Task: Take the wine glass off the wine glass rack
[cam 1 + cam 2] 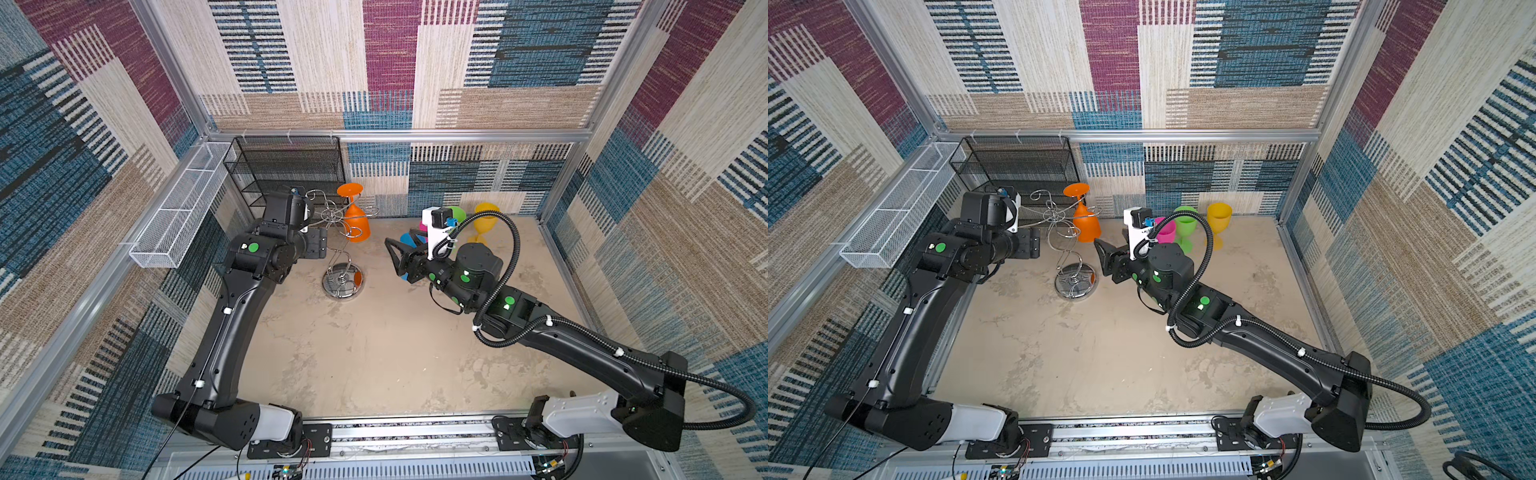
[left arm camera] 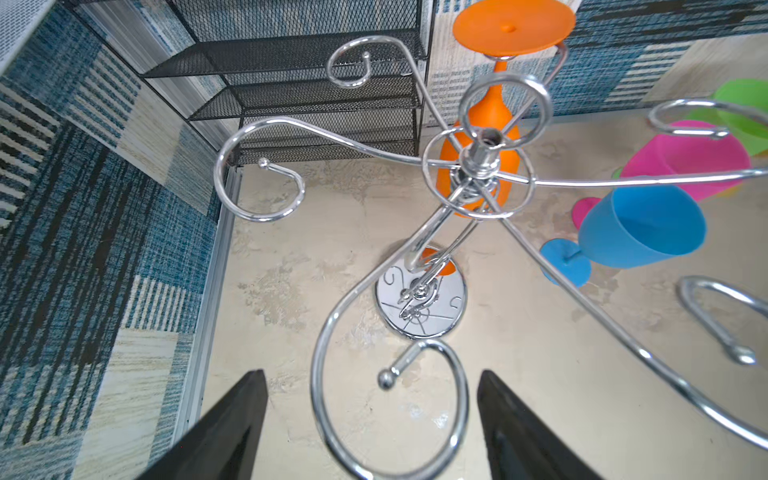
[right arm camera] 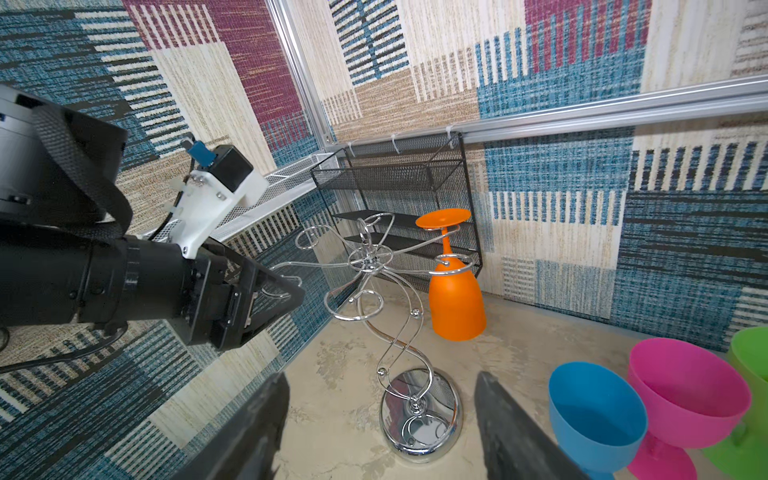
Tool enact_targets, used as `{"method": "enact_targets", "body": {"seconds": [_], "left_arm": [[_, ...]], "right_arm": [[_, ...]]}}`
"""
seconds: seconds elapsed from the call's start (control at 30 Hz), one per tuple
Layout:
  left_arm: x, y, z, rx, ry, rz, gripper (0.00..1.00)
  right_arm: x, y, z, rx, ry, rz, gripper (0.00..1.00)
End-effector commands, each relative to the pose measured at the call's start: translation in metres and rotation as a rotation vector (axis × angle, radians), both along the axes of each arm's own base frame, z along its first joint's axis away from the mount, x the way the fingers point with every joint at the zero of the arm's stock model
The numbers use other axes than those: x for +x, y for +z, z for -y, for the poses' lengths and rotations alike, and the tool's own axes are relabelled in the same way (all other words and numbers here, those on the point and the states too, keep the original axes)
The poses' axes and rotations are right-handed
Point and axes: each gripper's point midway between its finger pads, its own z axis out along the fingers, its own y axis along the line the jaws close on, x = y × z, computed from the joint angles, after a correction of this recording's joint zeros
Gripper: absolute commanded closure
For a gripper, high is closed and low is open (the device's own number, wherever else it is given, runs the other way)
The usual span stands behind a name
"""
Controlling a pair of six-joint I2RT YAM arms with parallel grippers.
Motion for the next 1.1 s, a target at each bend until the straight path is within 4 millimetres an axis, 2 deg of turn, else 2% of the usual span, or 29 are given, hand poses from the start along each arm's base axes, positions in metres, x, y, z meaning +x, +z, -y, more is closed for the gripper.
{"method": "enact_targets", "body": {"seconds": [0.0,0.3,0.63,1.07], "left_arm": [[0.005,0.004,-0.01,0.06,0.031,0.007,0.18],[0.016,-0.001,-0.022,0.078,0.071,-0.011,0.17],[0.02,-0.008,-0.049,-0.035,0.141,-0.003,0.17],[0.047,-0.014,-0.083,-0.136,0.211,0.01,0.17]], "right_arm": [[0.0,0.014,0.003,0.043,-0.009,0.038,0.27],[0.005,0.007,-0.006,0.023,0.005,0.03,0.28],[0.009,0.001,-0.017,0.008,0.026,0.019,0.28],[0.008,-0.002,-0.027,0.018,0.064,-0.015,0.28]]}}
